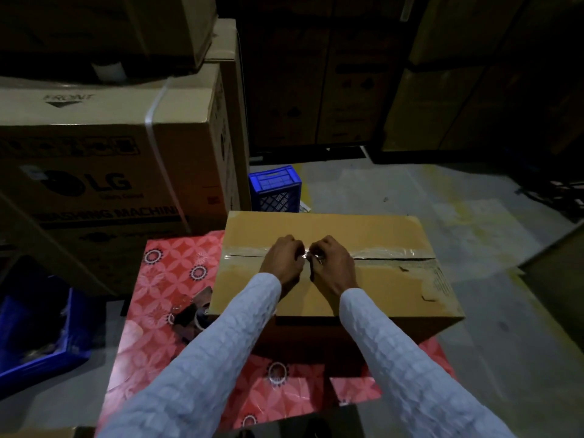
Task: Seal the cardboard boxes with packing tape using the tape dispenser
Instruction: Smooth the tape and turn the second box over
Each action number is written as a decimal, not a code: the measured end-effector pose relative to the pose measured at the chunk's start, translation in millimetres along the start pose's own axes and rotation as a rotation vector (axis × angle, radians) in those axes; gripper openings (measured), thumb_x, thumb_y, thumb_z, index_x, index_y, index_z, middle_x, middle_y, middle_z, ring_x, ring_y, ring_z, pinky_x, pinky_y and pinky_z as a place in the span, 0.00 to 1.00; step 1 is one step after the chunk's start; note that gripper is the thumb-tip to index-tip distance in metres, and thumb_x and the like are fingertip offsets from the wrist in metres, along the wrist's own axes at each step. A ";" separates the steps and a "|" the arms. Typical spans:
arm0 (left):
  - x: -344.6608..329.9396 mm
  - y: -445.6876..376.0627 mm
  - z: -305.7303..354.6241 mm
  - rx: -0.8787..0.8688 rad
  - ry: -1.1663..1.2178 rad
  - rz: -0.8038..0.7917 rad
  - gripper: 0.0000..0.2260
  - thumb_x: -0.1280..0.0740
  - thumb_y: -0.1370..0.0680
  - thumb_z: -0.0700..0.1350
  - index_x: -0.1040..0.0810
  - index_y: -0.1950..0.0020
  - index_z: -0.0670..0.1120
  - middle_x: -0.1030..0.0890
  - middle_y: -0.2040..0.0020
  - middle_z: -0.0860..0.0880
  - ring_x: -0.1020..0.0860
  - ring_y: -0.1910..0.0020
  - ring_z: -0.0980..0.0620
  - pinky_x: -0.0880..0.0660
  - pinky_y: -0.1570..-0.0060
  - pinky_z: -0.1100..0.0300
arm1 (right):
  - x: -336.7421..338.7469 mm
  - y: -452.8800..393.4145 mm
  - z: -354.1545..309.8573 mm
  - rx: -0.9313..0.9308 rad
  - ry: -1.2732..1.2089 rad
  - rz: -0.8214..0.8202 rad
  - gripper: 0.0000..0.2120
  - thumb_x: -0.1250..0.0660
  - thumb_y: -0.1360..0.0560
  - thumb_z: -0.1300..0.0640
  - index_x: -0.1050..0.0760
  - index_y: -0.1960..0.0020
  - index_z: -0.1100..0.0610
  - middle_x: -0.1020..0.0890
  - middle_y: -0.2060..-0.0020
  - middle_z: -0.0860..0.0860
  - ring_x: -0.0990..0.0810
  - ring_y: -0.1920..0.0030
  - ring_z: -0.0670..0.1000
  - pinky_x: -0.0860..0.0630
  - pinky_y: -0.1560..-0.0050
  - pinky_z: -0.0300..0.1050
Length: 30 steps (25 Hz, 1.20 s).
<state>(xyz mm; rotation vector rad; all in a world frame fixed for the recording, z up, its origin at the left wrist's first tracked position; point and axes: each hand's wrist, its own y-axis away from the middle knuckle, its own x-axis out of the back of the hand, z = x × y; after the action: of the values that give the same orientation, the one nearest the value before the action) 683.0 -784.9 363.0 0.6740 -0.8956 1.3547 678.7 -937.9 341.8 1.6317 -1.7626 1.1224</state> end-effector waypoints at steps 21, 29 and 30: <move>-24.6 -16.7 36.4 -0.054 -0.066 -0.110 0.07 0.32 0.22 0.39 0.15 0.48 0.47 0.19 0.49 0.46 0.22 0.48 0.45 0.22 0.48 0.51 | 29.9 -0.6 51.4 -0.001 -0.083 -0.047 0.04 0.25 0.26 0.56 0.14 0.52 0.53 0.17 0.56 0.47 0.21 0.55 0.47 0.21 0.54 0.45; -53.3 -12.2 61.1 -0.204 -0.086 -0.060 0.06 0.34 0.20 0.43 0.16 0.49 0.47 0.22 0.50 0.49 0.26 0.49 0.48 0.25 0.51 0.54 | 60.5 17.2 90.3 0.077 0.119 0.032 0.07 0.26 0.24 0.46 0.13 0.48 0.46 0.17 0.59 0.44 0.24 0.54 0.48 0.27 0.60 0.44; -54.9 -13.3 59.9 -0.211 -0.118 -0.065 0.06 0.34 0.20 0.43 0.16 0.49 0.47 0.22 0.50 0.49 0.25 0.50 0.48 0.24 0.52 0.53 | 59.1 16.2 89.0 0.070 0.131 0.020 0.07 0.26 0.24 0.46 0.13 0.48 0.46 0.17 0.60 0.44 0.25 0.55 0.48 0.27 0.61 0.44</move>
<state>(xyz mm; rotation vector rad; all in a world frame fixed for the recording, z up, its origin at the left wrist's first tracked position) 687.9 -865.8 348.5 0.6189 -1.0854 1.1531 668.8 -1045.4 336.9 1.5459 -1.6765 1.2833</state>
